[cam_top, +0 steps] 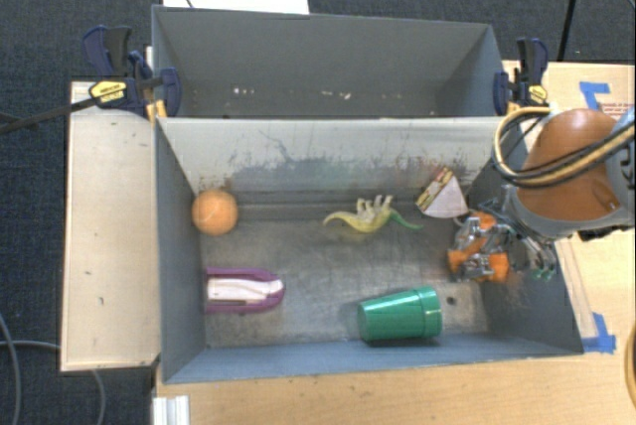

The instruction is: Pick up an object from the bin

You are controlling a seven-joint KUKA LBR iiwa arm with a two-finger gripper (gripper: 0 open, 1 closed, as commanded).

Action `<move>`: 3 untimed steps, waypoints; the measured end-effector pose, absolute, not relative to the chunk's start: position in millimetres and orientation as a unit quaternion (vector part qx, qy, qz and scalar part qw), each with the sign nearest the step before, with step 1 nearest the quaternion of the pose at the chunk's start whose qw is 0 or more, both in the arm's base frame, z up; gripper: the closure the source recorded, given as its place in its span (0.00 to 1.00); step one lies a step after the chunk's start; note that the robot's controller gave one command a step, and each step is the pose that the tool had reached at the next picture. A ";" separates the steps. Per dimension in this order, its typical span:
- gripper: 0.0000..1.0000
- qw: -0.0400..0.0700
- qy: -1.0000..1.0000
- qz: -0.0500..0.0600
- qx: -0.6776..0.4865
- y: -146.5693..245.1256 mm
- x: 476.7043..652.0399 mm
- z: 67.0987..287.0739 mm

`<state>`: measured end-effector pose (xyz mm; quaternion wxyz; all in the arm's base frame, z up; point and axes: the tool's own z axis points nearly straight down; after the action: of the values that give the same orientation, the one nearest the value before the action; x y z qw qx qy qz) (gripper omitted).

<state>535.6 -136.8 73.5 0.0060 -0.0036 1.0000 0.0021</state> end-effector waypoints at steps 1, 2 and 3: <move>0.00 0.004 1.000 0.001 -0.004 -137.9 534.1 72.0; 1.00 0.006 1.000 0.002 -0.004 -137.3 535.6 73.6; 1.00 0.006 1.000 0.002 -0.004 -137.3 535.6 73.6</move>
Offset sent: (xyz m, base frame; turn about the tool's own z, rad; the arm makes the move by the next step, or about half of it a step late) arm 0.0000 0.0000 0.0000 0.0000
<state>535.6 -137.3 73.6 0.0061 -0.0039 1.0000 0.0018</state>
